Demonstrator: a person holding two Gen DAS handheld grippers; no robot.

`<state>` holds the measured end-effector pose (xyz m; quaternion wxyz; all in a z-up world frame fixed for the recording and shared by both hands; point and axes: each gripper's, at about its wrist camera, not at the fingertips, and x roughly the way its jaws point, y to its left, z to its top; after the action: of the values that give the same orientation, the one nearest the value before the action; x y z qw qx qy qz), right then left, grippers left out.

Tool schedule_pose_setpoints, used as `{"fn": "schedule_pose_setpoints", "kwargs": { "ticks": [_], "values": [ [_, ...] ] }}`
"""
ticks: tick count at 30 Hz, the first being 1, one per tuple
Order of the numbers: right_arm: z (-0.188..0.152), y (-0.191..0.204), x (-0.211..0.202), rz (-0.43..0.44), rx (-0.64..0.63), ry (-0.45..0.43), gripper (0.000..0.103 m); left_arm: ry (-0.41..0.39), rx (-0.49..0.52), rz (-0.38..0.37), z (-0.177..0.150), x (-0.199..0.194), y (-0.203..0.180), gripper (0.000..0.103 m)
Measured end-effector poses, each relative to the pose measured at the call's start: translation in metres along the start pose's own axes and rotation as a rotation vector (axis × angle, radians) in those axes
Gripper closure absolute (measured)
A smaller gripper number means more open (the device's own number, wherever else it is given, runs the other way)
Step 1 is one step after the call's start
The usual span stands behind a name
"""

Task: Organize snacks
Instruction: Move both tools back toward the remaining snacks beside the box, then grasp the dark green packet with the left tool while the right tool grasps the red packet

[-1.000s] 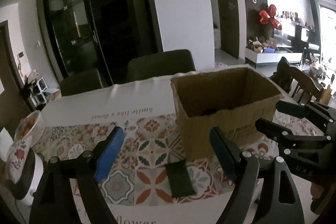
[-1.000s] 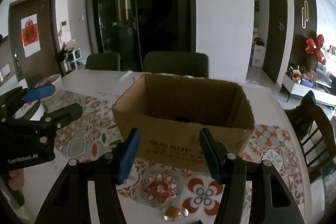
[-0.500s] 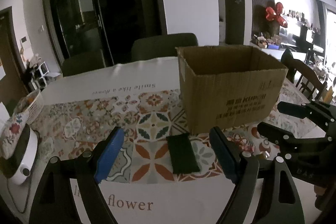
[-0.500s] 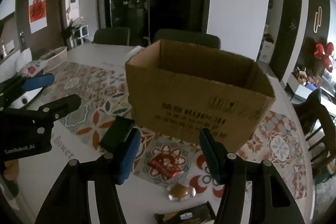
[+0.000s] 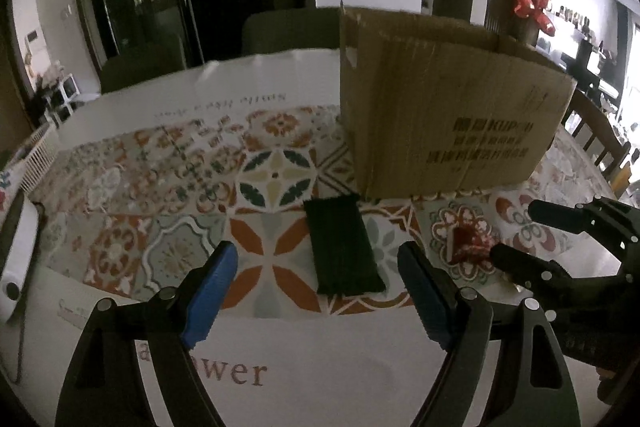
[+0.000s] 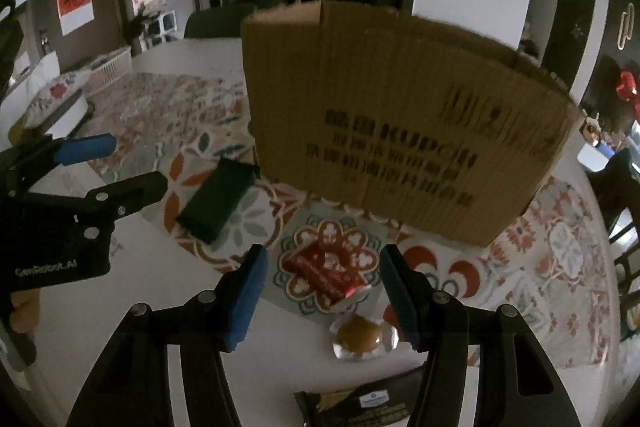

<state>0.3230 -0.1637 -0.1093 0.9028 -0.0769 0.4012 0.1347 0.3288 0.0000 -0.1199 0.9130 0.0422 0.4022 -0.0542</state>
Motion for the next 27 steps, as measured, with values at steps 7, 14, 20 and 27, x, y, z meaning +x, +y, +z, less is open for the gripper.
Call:
{"fn": "schedule_pose_setpoints", "kwargs": {
  "ticks": [7, 14, 20, 27],
  "values": [
    [-0.005, -0.005, 0.025, 0.039, 0.013, 0.07, 0.044, 0.052, -0.005, -0.028, -0.001, 0.027, -0.002, 0.021],
    [-0.007, -0.007, 0.042, 0.055, 0.007, 0.11, 0.044, 0.095, -0.017, -0.05, 0.002, 0.053, -0.003, 0.021],
    [-0.008, -0.007, 0.053, 0.049, 0.001, 0.125, 0.044, 0.116, -0.023, -0.049, 0.005, 0.07, -0.005, 0.022],
    [-0.006, -0.009, 0.064, 0.06, 0.012, 0.134, 0.045, 0.132, -0.042, -0.051, 0.007, 0.082, -0.003, 0.034]
  ]
}}
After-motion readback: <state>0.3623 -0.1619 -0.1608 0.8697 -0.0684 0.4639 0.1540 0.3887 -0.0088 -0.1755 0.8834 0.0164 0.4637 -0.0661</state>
